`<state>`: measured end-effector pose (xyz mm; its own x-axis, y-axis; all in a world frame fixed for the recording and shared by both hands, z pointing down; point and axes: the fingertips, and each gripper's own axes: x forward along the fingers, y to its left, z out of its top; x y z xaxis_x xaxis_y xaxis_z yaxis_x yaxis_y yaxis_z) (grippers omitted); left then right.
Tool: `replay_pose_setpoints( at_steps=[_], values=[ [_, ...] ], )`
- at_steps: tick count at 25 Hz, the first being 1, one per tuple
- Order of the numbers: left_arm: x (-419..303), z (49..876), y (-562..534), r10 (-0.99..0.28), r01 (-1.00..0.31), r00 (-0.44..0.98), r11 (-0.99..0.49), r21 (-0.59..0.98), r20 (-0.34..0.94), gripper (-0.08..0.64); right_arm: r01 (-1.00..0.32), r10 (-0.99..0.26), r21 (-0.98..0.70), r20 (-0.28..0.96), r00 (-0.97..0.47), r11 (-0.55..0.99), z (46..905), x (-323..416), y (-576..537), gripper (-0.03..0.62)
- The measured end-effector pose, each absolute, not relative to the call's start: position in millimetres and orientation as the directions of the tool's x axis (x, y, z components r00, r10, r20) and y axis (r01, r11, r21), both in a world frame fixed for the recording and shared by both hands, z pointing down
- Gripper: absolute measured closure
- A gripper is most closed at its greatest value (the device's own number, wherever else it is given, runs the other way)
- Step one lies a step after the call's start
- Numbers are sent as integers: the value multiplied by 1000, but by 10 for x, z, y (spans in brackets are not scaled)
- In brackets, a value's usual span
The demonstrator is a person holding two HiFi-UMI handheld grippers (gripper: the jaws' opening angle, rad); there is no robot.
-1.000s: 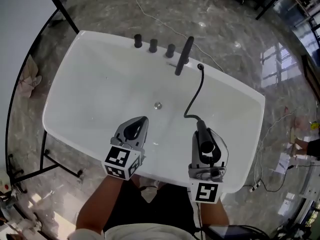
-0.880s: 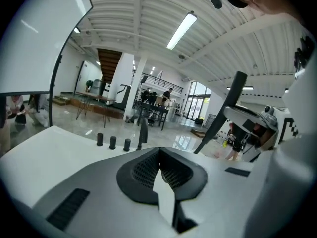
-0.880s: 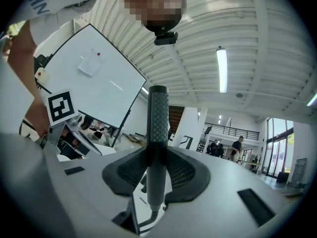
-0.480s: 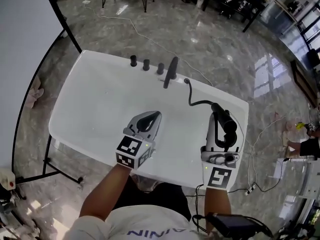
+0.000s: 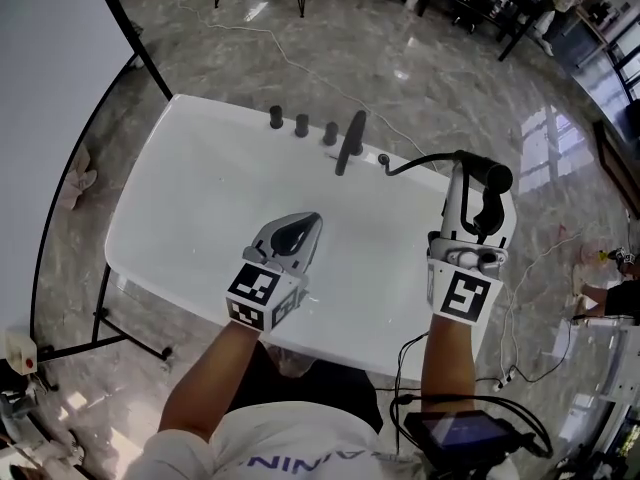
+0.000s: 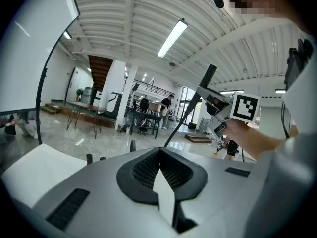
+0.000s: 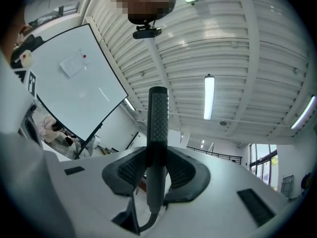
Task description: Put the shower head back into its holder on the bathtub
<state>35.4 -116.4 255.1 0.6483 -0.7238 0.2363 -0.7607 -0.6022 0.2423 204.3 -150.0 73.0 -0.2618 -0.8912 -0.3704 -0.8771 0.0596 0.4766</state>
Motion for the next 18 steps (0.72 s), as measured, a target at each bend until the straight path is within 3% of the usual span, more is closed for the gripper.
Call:
replay_pose_setpoints(
  at_steps=[9,18],
  values=[
    [409,2531,-1338,-728,-761,646,-594,259,229,541,-882,-898,470,-371,-238,40,593,2294,-2245,468],
    [381,2748,-1428,-731,-776,629,-570,271,263,541,-896,-947,414,-192,-259,161,1481,2321,-3032,468]
  ],
)
